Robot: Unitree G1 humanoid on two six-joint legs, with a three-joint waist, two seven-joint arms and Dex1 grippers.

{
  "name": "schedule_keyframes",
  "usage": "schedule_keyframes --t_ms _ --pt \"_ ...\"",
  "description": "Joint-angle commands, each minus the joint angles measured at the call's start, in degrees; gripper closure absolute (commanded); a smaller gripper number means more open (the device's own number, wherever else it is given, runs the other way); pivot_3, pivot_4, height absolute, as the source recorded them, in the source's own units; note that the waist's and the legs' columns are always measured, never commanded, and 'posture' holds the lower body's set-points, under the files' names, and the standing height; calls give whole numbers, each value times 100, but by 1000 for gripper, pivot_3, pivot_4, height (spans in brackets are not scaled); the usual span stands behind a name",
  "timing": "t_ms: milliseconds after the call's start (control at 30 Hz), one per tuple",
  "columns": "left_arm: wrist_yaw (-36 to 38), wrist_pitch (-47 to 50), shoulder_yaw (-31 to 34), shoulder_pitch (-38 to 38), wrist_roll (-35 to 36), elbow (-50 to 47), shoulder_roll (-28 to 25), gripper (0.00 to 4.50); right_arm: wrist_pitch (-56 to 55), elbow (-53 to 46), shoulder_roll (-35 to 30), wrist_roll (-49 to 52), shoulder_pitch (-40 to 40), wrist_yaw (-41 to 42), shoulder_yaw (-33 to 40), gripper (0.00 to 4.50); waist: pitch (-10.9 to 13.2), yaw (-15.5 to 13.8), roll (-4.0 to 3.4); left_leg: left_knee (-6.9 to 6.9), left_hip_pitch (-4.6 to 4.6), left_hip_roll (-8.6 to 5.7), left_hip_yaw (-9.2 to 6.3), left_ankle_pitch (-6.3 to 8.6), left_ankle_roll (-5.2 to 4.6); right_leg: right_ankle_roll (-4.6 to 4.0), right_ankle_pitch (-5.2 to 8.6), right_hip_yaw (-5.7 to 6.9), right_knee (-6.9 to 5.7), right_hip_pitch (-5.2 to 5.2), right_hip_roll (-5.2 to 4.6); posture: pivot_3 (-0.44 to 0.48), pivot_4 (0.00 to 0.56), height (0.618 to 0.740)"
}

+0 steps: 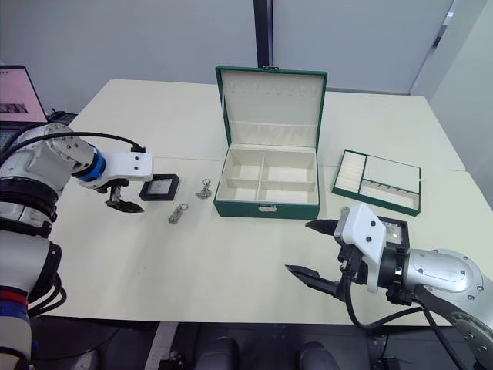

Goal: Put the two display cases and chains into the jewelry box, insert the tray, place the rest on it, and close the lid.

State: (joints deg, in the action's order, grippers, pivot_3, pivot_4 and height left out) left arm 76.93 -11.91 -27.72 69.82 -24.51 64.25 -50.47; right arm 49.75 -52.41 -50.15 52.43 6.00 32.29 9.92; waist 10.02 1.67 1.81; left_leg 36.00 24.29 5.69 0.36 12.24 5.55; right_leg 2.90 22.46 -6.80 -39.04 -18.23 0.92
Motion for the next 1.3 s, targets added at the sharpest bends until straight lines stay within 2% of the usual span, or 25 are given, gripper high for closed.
schedule_keyframes --t_ms 33,467,1000,1300 --pt "-49 -170 28 198 -145 177 77 0 29 -156 -124 235 185 -108 117 47 0 0 0 1 0 0 -1 0 0 0 0 1 0 1 0 0 150 740" --pt "-312 -288 1 362 -508 528 429 0 145 -104 -240 573 421 -439 113 47 -1 -2 1 3 3 0 -5 -3 3 0 0 5 -2 2 0 0 150 740" --pt "-517 -283 4 305 -688 709 533 0 249 -13 -272 1169 1040 -974 -79 47 -1 0 1 5 3 0 -7 -5 6 0 0 8 -5 2 0 0 150 740" --pt "-563 -270 -8 317 -745 795 550 2846 159 -99 -336 1088 783 -977 -45 0 -2 -1 2 5 4 1 -7 -5 6 0 0 10 -6 2 0 0 150 740"
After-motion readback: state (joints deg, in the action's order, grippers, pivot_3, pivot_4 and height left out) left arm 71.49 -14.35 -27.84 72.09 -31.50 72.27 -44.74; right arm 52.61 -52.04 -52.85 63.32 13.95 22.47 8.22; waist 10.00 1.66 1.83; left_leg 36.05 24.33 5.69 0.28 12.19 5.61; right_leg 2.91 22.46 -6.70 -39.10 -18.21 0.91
